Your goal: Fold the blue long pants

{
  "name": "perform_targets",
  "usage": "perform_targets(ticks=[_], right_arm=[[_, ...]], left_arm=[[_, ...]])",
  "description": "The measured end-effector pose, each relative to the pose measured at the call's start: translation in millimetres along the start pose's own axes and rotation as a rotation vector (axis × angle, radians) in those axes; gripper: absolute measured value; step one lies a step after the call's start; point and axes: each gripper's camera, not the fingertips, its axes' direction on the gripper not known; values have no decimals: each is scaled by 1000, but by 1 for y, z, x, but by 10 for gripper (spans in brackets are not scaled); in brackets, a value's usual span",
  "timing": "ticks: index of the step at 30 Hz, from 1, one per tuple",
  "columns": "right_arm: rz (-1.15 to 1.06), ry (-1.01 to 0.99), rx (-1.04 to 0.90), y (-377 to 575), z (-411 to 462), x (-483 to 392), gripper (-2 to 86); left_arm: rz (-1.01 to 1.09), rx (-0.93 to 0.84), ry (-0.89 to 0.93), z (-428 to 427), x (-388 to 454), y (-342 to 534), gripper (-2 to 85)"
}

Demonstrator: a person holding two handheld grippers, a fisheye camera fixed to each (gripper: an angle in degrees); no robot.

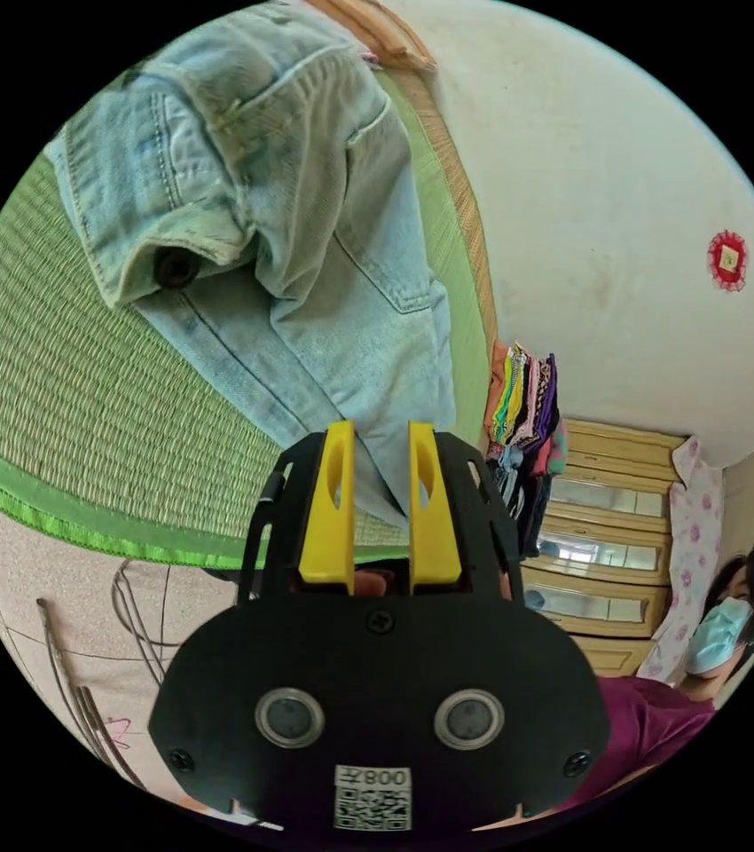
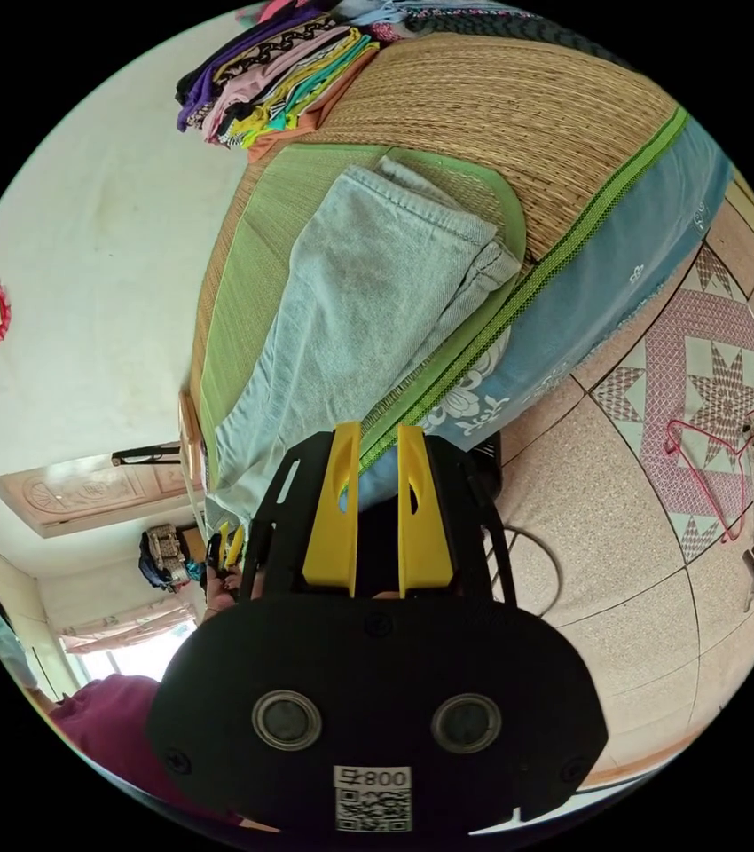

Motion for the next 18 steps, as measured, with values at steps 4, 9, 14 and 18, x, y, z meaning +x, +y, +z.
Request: perform_targets(ticks=[4, 9, 14, 18], right_arm=[[27, -27, 26, 3, -2, 10, 74], [65, -49, 86, 3, -15, 23, 75], [103, -72, 119, 5, -19, 36, 75], [128, -74, 136, 5, -18, 43, 74]], left_arm=[[-50, -3, 37, 23, -2, -9, 80], [-40, -27, 63, 46, 9, -17, 31], [-10, -20, 110, 50, 22, -21, 18], [8, -1, 163, 51, 32, -24, 14]])
